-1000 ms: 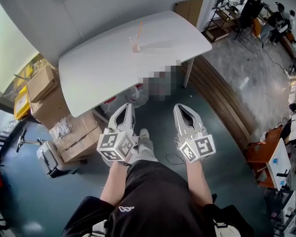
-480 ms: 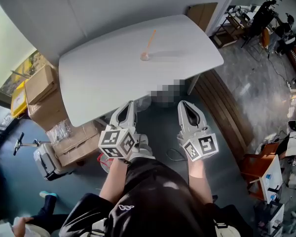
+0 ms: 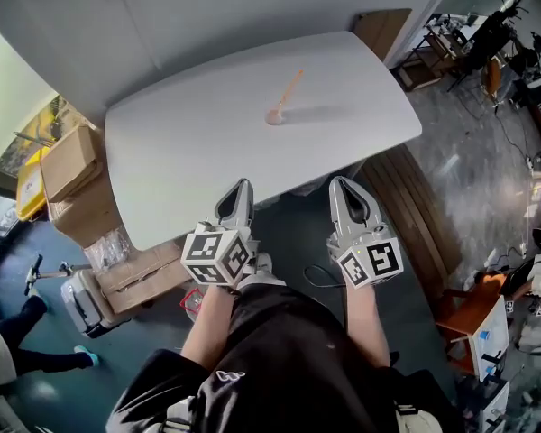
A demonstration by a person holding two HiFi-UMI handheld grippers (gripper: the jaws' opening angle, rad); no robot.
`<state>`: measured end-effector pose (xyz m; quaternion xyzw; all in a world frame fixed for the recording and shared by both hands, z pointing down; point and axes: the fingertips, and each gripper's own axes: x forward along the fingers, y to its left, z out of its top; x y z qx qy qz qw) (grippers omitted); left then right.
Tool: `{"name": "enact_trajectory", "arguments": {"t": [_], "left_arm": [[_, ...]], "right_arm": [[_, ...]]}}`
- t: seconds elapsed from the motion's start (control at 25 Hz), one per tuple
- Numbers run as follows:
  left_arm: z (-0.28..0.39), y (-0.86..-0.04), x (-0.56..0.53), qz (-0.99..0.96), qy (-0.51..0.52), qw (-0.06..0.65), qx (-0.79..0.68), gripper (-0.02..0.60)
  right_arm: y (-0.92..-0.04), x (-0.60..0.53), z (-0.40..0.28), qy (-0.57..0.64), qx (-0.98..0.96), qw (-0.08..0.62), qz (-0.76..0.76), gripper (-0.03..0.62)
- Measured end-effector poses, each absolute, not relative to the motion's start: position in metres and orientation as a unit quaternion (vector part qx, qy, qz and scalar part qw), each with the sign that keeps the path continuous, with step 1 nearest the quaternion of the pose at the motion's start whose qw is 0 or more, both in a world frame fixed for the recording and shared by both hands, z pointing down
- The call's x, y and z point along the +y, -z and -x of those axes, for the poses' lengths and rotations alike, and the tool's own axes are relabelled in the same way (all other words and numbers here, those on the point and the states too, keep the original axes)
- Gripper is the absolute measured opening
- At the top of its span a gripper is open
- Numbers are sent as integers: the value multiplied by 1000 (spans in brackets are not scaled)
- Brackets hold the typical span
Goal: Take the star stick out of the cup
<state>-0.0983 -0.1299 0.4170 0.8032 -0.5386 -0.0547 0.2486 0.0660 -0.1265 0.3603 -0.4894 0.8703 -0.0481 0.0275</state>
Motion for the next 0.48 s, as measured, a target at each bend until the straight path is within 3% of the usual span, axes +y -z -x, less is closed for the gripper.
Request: {"name": "enact_trajectory", "arguments": {"t": [0.48], "left_arm": [[112,-415,-161,-802,58,249,-540,2]], "right_arm": [[-364,-165,-47,52,875,30,480,6]]}}
